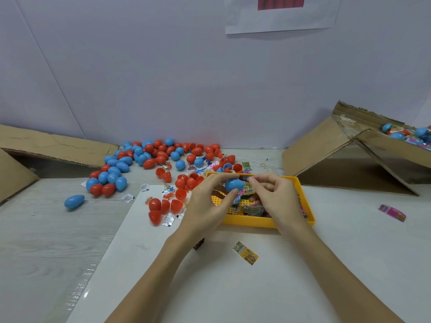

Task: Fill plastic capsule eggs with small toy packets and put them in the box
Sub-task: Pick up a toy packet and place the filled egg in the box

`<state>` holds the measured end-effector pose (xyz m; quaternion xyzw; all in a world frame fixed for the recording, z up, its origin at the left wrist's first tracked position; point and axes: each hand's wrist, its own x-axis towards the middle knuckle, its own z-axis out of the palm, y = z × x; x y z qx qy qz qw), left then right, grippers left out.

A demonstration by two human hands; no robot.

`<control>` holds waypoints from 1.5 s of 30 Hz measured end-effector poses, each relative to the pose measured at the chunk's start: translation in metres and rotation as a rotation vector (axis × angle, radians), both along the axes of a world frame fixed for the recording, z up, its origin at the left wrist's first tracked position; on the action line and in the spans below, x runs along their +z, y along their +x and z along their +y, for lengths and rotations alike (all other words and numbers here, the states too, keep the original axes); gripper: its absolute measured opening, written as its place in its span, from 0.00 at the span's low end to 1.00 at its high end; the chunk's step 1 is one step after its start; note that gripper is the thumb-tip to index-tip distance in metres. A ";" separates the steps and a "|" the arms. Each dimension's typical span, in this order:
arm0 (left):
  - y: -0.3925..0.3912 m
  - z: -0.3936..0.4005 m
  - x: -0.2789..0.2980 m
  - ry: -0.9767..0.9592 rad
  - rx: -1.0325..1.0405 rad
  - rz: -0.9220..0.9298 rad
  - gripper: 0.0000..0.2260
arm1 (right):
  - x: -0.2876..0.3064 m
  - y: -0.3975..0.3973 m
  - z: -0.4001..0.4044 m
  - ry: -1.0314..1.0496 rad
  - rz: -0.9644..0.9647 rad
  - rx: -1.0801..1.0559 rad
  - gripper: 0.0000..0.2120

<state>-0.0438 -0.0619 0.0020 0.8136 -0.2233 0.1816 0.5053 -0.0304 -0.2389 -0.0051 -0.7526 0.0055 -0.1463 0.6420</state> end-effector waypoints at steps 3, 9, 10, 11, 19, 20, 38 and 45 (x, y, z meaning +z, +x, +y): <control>0.001 0.000 -0.002 0.025 -0.013 -0.015 0.15 | -0.001 0.000 -0.001 -0.020 0.000 0.023 0.02; 0.003 0.000 -0.003 0.085 0.004 -0.031 0.17 | 0.003 -0.001 0.000 0.049 0.071 0.142 0.09; 0.003 0.001 -0.003 0.084 0.005 -0.027 0.17 | 0.005 -0.002 0.001 0.078 0.084 0.161 0.12; 0.004 0.002 -0.002 0.084 0.001 -0.023 0.18 | 0.006 -0.002 0.001 0.092 0.091 0.179 0.13; 0.004 0.002 -0.001 0.002 0.057 0.058 0.18 | 0.007 -0.005 -0.003 0.039 -0.049 0.181 0.18; 0.004 0.002 -0.001 -0.013 0.063 0.069 0.16 | 0.007 -0.006 -0.003 0.041 -0.069 0.192 0.19; 0.002 0.000 0.002 -0.073 0.097 0.101 0.13 | 0.009 -0.009 -0.001 0.024 -0.186 0.292 0.22; 0.001 0.000 0.002 -0.072 0.074 0.046 0.13 | 0.008 -0.008 0.000 0.107 -0.193 0.284 0.21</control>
